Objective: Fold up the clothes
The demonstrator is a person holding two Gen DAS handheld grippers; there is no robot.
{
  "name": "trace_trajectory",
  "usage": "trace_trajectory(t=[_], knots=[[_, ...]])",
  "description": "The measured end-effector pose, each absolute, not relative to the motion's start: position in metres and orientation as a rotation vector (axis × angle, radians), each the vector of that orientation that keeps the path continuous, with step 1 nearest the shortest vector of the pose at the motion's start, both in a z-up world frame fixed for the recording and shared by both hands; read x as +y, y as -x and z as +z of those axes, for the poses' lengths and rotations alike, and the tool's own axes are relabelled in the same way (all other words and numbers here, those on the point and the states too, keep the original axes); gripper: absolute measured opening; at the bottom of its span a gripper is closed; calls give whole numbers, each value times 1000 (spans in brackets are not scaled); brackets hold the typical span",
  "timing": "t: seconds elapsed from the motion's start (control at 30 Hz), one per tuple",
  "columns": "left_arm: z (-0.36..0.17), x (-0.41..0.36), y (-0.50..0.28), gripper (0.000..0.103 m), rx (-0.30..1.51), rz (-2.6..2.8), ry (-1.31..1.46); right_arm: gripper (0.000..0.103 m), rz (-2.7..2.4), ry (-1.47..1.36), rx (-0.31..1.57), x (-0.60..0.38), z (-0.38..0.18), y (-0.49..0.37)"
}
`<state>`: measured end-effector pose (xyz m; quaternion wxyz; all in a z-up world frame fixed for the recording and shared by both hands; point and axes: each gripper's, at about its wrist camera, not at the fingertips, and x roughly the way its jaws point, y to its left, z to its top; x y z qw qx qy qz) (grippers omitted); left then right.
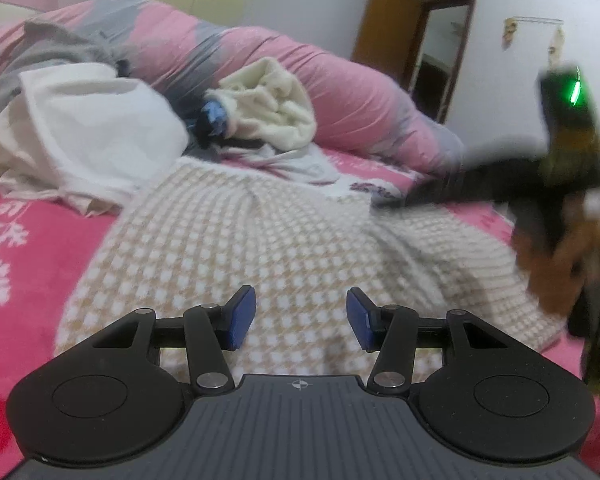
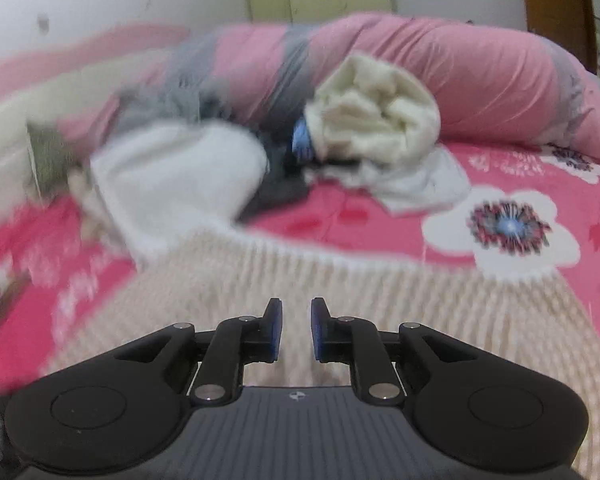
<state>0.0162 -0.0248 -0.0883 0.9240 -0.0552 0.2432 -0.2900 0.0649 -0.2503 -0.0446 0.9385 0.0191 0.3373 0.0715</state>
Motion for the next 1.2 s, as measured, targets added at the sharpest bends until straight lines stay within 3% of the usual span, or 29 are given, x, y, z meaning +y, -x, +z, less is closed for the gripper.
trace_trajectory(t=[0.1, 0.33, 0.53, 0.83, 1.2], knots=[[-87, -29, -20, 50, 499, -609, 80, 16, 143, 41, 655, -249, -86, -62], [-85, -39, -28, 50, 498, -640, 0, 17, 166, -122, 654, -260, -46, -29], [-87, -51, -40, 51, 530, -669, -74, 19, 203, 15, 569, -247, -85, 5], [-88, -70, -48, 53, 671, -652, -180, 20, 171, -119, 523, -256, -93, 10], [-98, -69, -25, 54, 582, -521, -88, 20, 107, -35, 446, -240, -101, 21]])
